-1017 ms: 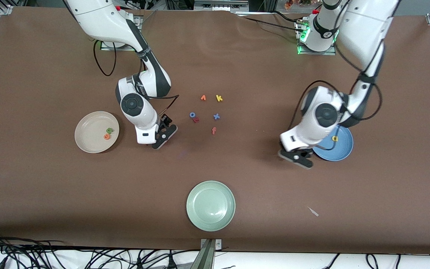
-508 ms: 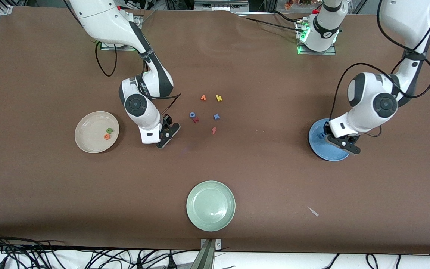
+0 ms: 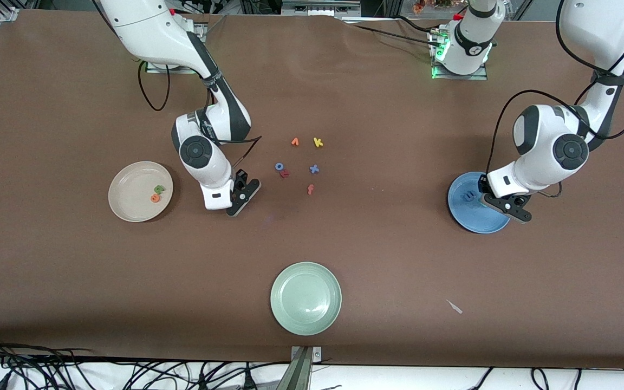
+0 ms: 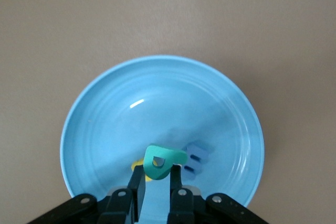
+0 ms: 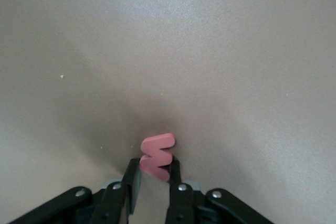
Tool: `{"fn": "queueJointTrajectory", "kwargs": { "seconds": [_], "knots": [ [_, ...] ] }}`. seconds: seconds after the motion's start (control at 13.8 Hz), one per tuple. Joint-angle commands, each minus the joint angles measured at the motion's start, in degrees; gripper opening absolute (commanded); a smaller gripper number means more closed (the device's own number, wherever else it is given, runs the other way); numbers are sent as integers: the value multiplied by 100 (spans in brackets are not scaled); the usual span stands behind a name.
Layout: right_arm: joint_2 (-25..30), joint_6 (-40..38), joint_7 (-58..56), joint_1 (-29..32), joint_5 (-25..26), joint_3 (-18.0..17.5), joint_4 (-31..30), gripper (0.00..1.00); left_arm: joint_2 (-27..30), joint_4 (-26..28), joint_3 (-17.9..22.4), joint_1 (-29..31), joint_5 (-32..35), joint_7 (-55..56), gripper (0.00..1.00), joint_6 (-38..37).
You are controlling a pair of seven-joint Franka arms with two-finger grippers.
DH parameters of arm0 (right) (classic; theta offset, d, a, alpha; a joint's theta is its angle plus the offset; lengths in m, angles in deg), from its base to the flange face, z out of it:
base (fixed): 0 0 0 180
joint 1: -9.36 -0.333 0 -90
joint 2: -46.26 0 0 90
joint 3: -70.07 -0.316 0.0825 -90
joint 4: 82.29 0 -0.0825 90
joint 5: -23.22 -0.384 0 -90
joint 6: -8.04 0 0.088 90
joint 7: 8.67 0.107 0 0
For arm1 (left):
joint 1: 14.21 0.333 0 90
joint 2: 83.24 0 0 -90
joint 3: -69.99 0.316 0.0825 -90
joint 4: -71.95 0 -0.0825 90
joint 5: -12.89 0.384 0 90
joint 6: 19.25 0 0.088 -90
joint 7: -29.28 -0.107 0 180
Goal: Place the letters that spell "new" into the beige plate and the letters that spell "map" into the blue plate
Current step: 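Place the cyan b on the blue plate while the right gripper grasps the w, then place the pink w on the white plate while the left gripper withdraws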
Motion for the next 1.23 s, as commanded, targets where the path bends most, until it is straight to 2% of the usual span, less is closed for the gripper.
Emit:
{"fn": "queueJointTrajectory", "kwargs": {
  "seconds": [0.0,0.07,0.15,0.22,0.44,0.73,1.02,1.16],
  "knots": [
    [-197,85,-72,-21,-24,-26,207,16,-244,-226,-1,-18,60,14,48,167],
    [-197,51,-46,-30,-33,-18,286,6,-253,-226,-1,-18,60,32,58,246],
    [-171,-19,-37,-21,-51,-17,356,4,-253,-226,-1,-18,60,32,72,291],
    [-135,-185,-37,5,-59,-17,444,3,-253,-218,-1,-10,60,32,99,291],
    [127,-1160,-19,189,-86,149,647,0,-140,-130,-1,52,69,40,100,247],
    [339,-2260,-2,207,-95,939,647,0,571,11,-36,61,78,5,100,28],
    [348,-2849,-19,207,-95,1729,647,0,1493,-24,-36,52,60,58,100,-849],
    [322,-2990,-72,225,-86,2020,638,0,2012,-120,-36,26,60,529,100,-1612]
  ]
}}
